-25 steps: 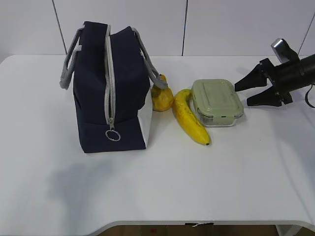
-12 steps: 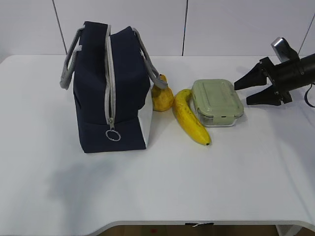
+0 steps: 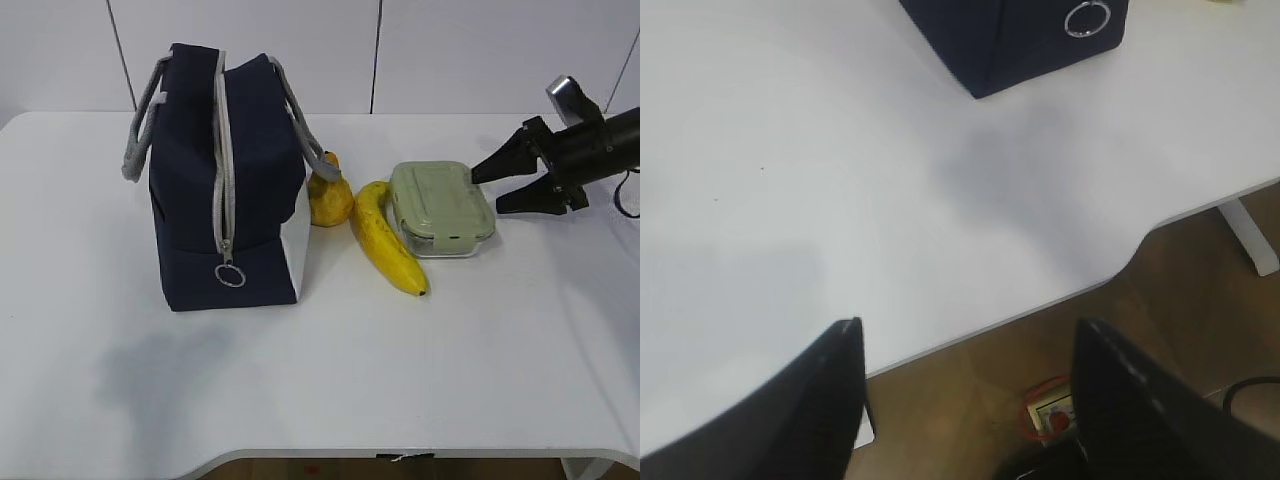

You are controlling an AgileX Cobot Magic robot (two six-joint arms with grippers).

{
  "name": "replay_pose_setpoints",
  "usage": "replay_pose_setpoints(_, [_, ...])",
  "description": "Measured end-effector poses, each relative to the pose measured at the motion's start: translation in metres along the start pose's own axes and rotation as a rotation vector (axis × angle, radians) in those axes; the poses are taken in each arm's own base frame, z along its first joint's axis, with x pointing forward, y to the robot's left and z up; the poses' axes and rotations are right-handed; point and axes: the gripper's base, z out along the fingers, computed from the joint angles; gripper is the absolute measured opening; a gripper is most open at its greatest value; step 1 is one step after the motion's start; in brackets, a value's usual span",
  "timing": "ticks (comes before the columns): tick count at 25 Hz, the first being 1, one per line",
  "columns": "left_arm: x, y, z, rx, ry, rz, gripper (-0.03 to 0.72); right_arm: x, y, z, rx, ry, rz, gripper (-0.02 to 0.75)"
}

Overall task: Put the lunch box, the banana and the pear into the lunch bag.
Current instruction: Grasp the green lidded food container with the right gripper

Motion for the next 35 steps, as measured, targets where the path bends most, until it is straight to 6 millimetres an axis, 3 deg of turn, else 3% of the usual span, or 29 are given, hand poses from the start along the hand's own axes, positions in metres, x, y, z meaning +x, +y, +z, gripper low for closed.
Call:
replay_pose_setpoints(13, [0.000,0.000,0.000,0.000,0.000,0.000,0.488,0.002,0.014,0.017,-0.012,0.036,-0.029,0.589])
replay_pose_setpoints(21, [0.000,0.000,0.000,0.000,0.000,0.000,0.488,0.006,0.001,0.028,-0.015,0.061,-0.001,0.589])
replay_pose_setpoints(35, [0.000,0.000,0.000,0.000,0.000,0.000,0.488,0.007,-0.001,0.031,-0.026,0.059,0.011,0.587])
